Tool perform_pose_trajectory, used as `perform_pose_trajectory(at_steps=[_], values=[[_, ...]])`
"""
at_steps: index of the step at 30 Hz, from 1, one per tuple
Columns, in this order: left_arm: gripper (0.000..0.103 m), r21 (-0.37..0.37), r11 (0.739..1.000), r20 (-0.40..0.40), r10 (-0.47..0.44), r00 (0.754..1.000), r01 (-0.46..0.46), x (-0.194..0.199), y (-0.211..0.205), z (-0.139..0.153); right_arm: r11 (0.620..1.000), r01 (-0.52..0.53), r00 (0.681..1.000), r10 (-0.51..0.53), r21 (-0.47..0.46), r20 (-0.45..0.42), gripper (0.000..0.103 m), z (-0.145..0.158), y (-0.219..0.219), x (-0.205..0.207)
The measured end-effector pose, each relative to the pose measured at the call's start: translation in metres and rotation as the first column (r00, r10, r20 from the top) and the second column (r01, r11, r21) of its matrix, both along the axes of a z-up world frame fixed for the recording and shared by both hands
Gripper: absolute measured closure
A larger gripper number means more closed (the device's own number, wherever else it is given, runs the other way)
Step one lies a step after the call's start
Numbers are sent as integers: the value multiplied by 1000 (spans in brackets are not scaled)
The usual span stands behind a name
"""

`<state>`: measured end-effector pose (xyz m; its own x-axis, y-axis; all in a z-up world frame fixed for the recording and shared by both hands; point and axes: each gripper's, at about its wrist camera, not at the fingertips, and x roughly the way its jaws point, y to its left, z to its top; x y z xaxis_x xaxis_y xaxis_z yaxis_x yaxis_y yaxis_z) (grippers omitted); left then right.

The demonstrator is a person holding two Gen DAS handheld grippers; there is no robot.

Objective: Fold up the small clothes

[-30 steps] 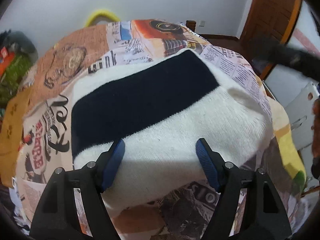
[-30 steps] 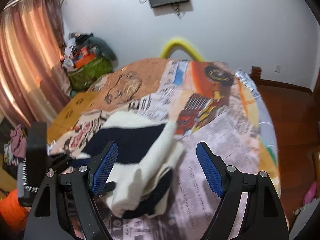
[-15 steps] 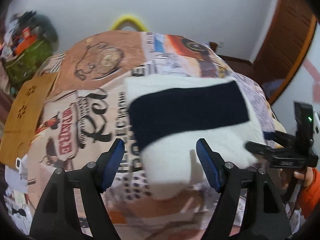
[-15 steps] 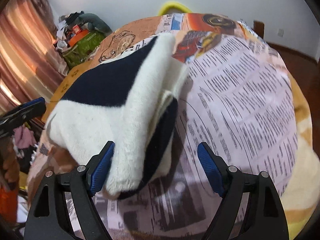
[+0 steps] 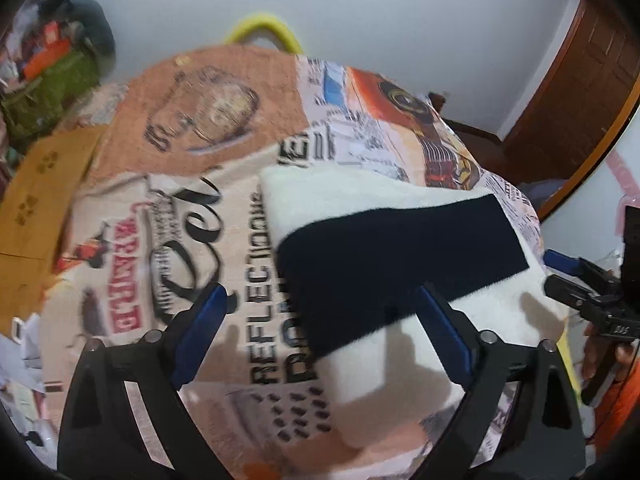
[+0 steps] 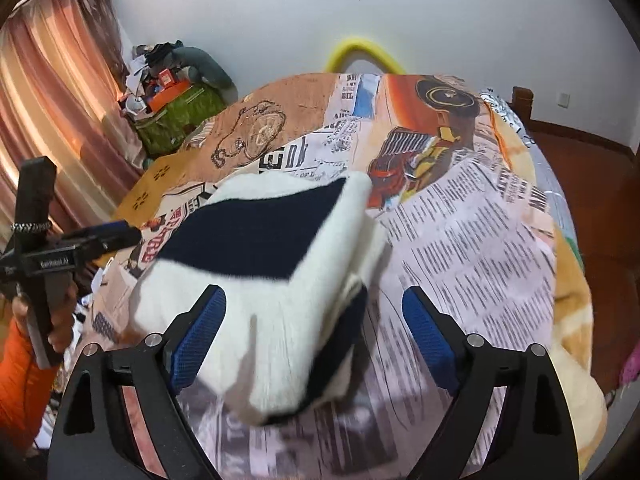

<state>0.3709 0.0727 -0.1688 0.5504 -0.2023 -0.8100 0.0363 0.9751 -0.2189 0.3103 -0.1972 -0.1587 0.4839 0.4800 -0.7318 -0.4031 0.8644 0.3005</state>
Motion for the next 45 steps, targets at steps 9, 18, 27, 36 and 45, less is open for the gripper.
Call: perform_pose_trajectory(at_steps=[9,18,27,36,45], values=[[7,-156,987,-164,-68,984,42,33,-11,-54,989,46,967,-8,142,-256,14,-65,-3,38],[8,-296,955,-226,-101,969,30,48,-17,-75,988,-41,972,74,149,-224,25,-64,18,35],[44,-202,973,-96,-134,986,113,26,-25,-41,994,-65,987,78,93,-142,60,-41,26,23],[47,-127,986,66,-99,993,107,-11,1,27,989,-114,993,116,91,-18,63,7,49,5],[47,-75,996,130,-34,991,44,-40,69,60,976,-183,983,179,115,40,63,31,119,2]])
